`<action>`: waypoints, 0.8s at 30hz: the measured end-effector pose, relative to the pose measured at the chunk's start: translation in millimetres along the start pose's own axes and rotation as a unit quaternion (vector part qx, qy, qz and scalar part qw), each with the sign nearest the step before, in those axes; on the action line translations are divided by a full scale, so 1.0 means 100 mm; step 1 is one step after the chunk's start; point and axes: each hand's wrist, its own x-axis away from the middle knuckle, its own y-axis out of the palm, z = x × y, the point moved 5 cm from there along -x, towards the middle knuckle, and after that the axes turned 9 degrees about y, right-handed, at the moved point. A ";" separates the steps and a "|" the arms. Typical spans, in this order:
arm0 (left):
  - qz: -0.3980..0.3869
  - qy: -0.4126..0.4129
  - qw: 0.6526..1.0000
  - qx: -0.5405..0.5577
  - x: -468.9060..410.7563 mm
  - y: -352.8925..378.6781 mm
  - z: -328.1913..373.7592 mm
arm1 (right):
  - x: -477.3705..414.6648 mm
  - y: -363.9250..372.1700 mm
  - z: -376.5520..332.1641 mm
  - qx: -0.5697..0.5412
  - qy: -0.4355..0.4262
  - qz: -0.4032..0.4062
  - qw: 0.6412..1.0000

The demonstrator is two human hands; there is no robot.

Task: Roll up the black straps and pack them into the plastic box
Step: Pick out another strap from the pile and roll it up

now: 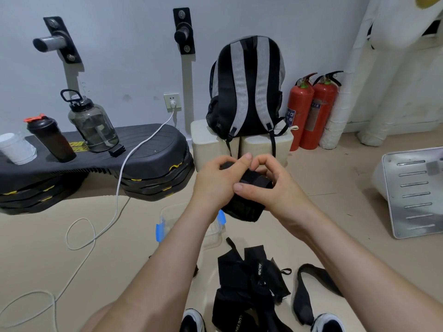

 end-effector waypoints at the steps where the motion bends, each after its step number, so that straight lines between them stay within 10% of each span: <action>1: 0.015 0.008 1.000 0.004 0.00 0.00 0.01 | 0.00 0.00 0.00 -0.006 -0.003 -0.005 1.000; 5: 0.041 0.032 0.999 -0.006 0.02 0.01 0.08 | -0.05 -0.06 -0.02 -0.005 -0.015 -0.013 1.000; 11: -0.126 0.027 0.987 0.095 0.14 0.13 0.16 | -0.11 -0.22 0.02 -0.153 0.059 -0.001 0.986; 18: -0.009 0.222 0.959 -0.176 0.17 0.21 0.20 | -0.04 -0.06 0.25 -0.206 0.185 0.057 0.959; 24: 0.024 0.268 0.950 -0.158 0.24 0.19 0.28 | -0.07 -0.07 0.13 -0.161 0.110 0.143 0.970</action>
